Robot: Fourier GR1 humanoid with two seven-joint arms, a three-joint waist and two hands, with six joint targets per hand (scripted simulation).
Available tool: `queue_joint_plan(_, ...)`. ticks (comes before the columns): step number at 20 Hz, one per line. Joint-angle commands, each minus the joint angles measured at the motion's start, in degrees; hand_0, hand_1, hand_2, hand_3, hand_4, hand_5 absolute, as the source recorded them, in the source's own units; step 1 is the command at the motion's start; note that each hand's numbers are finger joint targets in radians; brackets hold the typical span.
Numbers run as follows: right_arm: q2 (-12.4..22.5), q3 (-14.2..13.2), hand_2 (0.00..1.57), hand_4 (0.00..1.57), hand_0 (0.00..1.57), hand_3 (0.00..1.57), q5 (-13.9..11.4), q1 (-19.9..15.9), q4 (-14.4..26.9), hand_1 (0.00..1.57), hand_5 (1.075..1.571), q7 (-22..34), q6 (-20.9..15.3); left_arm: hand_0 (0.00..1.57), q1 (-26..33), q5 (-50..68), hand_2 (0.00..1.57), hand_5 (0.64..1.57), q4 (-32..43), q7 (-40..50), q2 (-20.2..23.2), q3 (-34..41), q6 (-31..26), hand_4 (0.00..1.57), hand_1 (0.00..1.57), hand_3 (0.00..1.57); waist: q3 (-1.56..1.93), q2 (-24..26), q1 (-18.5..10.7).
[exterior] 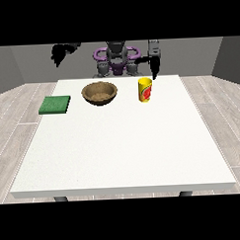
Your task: Pick the cup and pour the ball into the bowl, then pick the bowl and place it on the pad
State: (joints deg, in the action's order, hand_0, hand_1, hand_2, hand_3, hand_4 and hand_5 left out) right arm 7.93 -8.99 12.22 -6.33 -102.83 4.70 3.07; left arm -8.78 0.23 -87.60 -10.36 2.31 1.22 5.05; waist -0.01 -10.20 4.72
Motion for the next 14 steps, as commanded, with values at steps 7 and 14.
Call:
queue_joint_plan(7, 1.92, -4.29, 0.00, 0.66, 0.00, 0.00, 2.59, 1.14, 11.21, 0.00, 1.560, -8.83, 6.25, 0.00, -6.52, 1.17, 0.00, 1.441, 20.72, -9.90, 3.21, 5.10, -4.16, 0.02, 0.00, 0.00, 0.01, 0.92, 0.24)
queue_joint_plan(14, 3.26, -4.00, 0.00, 0.67, 0.00, 0.00, 1.80, -1.40, 13.17, 0.00, 1.563, -9.28, 7.51, 0.00, -11.36, -0.11, 0.00, 1.423, 34.68, -21.05, 0.33, 6.22, -1.74, 0.19, 0.00, 0.00, 0.00, -0.99, 1.47)
